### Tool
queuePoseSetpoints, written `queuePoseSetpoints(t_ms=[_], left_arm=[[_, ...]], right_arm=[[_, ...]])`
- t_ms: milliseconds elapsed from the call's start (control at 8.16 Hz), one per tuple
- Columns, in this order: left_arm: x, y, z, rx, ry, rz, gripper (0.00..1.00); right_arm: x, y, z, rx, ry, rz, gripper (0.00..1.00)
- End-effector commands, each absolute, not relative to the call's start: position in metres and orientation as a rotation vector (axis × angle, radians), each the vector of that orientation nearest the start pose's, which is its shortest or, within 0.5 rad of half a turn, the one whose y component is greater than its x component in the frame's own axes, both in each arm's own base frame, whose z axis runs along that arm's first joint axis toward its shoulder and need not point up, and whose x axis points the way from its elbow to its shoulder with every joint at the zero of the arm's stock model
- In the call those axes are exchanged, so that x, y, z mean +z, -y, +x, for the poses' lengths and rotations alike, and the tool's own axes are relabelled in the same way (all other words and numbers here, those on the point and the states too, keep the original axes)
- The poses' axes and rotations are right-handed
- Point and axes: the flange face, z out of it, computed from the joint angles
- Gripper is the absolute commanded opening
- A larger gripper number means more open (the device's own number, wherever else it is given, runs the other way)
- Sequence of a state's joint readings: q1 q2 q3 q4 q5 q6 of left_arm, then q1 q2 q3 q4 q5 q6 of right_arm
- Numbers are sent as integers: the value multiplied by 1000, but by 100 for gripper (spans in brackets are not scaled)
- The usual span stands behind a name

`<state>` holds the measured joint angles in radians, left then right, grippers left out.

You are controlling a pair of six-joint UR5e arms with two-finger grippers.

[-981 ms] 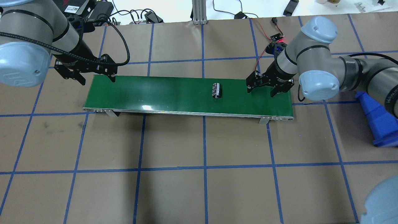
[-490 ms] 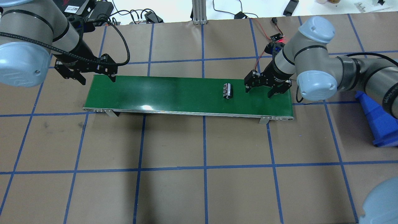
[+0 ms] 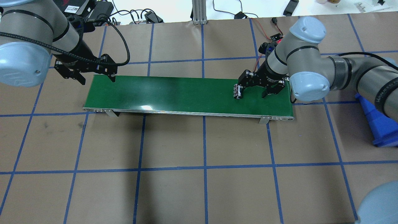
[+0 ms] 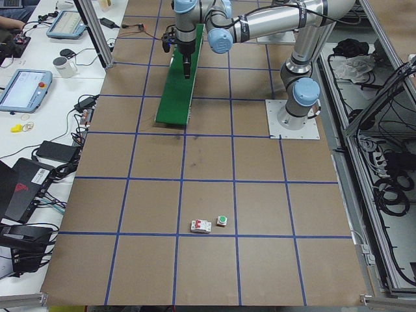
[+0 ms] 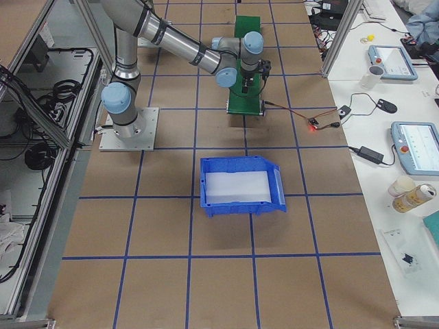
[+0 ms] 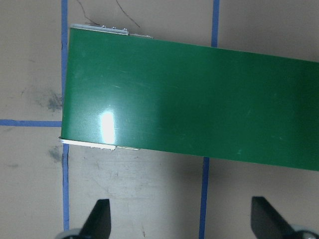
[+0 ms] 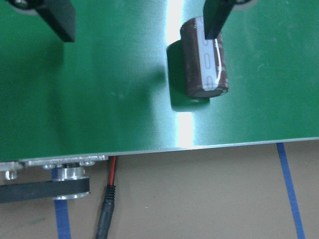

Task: Move capacitor from left to right
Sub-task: 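Lower the right gripper onto the capacitor and close it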

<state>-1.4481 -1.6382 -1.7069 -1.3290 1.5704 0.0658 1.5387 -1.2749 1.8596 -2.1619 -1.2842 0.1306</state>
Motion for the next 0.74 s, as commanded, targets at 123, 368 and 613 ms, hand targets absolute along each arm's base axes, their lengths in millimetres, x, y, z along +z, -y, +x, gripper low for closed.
queuePoseSetpoints(t_ms=[123, 368, 613], left_arm=[[413, 528, -69, -65, -3136, -87, 100], [412, 529, -69, -62, -3136, -89, 100], [414, 528, -69, -67, -3136, -89, 100]], right_arm=[[255, 557, 144, 13, -2869, 228, 85], [253, 557, 137, 4, -2942, 165, 65], [259, 561, 128, -29, -3037, 11, 50]])
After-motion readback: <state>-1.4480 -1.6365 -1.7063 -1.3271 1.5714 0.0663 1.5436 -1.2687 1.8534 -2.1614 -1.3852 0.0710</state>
